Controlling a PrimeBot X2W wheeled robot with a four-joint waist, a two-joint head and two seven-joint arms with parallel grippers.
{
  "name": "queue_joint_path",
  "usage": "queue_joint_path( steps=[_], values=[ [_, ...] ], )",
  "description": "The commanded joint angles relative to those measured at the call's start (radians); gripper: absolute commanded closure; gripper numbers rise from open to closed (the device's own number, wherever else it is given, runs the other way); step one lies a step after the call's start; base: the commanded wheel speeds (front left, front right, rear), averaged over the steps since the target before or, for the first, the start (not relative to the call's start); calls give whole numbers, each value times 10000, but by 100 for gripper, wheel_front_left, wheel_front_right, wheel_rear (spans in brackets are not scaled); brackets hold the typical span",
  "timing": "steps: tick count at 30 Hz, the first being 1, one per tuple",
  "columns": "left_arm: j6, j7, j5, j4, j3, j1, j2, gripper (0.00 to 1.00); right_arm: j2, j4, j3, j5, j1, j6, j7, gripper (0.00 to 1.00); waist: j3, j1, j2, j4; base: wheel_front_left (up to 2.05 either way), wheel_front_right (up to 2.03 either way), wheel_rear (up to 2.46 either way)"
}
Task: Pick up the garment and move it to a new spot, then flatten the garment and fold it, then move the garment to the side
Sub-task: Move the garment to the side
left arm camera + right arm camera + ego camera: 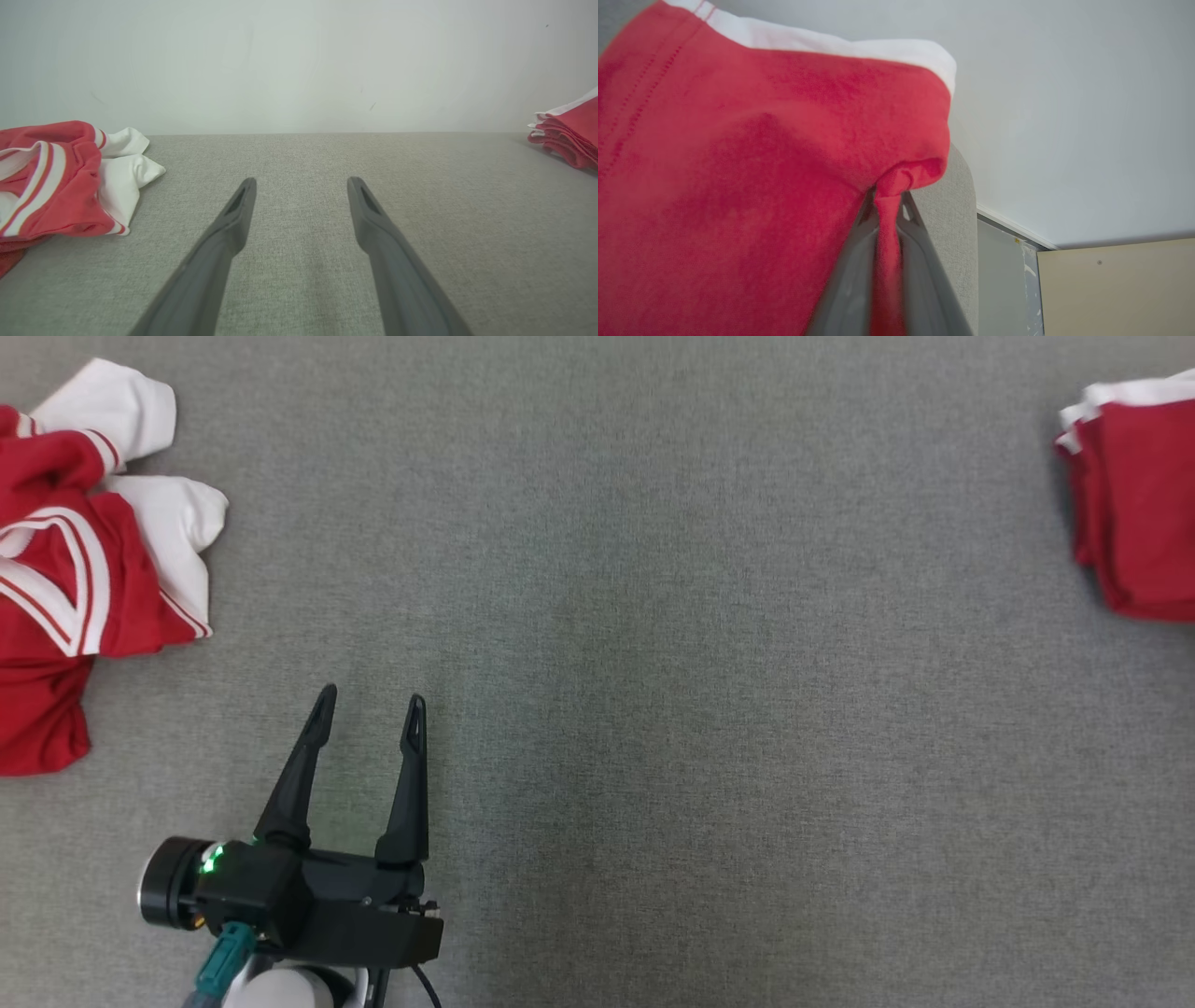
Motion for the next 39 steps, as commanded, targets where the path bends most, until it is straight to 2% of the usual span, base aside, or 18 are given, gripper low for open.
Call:
queue_joint_path(
  steps=[1,11,21,22,24,32,39],
  values=[
    [-25,-34,46,-99,19,-163,-5,0,-293,-15,64,138,-169,-24,108,100,298,-2,-2,-36,0,0,0],
    [-48,-34,31,-364,142,-384,-5,0,-1110,-390,460,191,-834,-24,431,100,698,-2,-2,-189,0,0,0],
    [-55,-34,4,-402,173,-455,-5,0,-1236,-391,400,287,-1201,-24,675,100,852,-2,-2,-186,0,0,0],
    [-48,-34,2,-395,177,-448,-5,0,-1251,-414,420,211,-1219,-24,643,85,855,-2,-2,-181,0,0,0],
    [-32,-34,-2,-385,197,-442,-5,0,-1248,-428,416,166,-1239,-24,633,0,854,-2,-2,-182,0,0,0],
    [-32,-34,-51,-239,354,-334,-5,0,-1088,-342,12,162,-1401,-24,251,0,647,-2,-2,-260,0,0,0],
    [42,-34,-129,-35,495,36,-6,0,-480,-289,-794,351,-1112,-24,-1208,0,-146,-2,-2,-382,0,0,0]
  ],
)
